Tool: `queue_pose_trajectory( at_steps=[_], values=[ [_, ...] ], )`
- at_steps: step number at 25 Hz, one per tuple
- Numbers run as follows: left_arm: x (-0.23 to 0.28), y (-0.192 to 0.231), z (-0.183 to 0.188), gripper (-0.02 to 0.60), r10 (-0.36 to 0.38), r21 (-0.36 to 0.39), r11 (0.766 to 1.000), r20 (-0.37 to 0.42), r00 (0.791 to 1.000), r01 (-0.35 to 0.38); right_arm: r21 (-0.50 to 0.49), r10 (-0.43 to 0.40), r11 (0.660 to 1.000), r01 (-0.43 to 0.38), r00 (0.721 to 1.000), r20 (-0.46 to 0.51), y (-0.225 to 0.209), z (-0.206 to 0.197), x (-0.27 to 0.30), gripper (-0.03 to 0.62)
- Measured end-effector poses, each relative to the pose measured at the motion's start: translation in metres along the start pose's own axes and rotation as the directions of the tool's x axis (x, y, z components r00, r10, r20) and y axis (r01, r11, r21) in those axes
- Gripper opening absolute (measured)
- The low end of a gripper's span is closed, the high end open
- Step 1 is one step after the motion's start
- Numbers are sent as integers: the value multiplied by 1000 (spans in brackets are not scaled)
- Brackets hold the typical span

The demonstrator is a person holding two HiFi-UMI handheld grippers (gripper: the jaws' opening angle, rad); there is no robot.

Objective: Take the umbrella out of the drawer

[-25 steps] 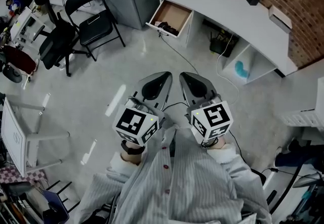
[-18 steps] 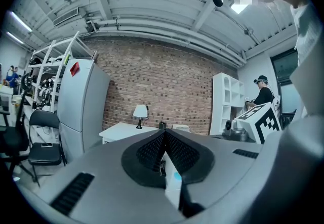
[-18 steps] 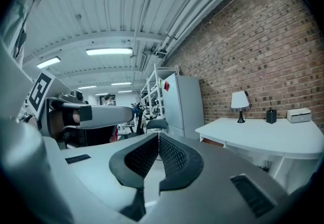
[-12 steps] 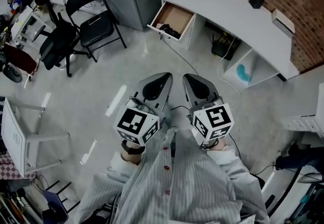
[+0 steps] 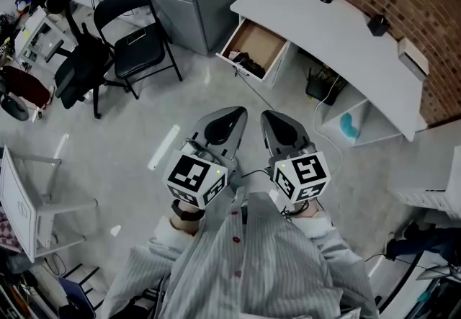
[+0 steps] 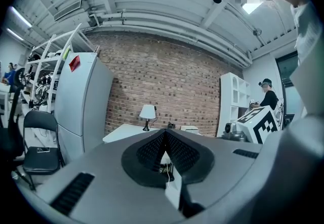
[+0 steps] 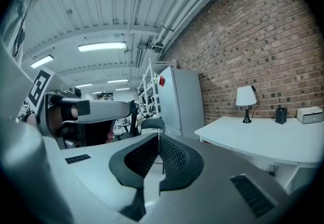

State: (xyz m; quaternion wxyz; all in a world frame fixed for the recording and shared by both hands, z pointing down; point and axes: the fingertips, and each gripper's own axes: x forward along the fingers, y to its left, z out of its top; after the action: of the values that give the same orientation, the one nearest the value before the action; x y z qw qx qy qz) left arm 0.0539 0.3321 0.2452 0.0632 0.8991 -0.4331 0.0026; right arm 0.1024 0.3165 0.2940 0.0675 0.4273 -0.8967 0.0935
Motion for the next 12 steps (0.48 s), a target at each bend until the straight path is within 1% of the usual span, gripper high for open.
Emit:
queue_pose_trajectory(
  at_steps=[4,9,12],
  values=[
    [27,46,11,9,-7,8,1000,-3,1000,7,2,-18,1000,18,1000,-3,-22,13,49,35],
    [52,100,20,9,-20,13,1000,4,1000,20,-1,-63,998,63,998,1,-45,25,99,35],
    [65,122,19,8,-48,18,999,-10,999,48,6,-86,996,86,996,-1,-54,26,123,35]
  ],
)
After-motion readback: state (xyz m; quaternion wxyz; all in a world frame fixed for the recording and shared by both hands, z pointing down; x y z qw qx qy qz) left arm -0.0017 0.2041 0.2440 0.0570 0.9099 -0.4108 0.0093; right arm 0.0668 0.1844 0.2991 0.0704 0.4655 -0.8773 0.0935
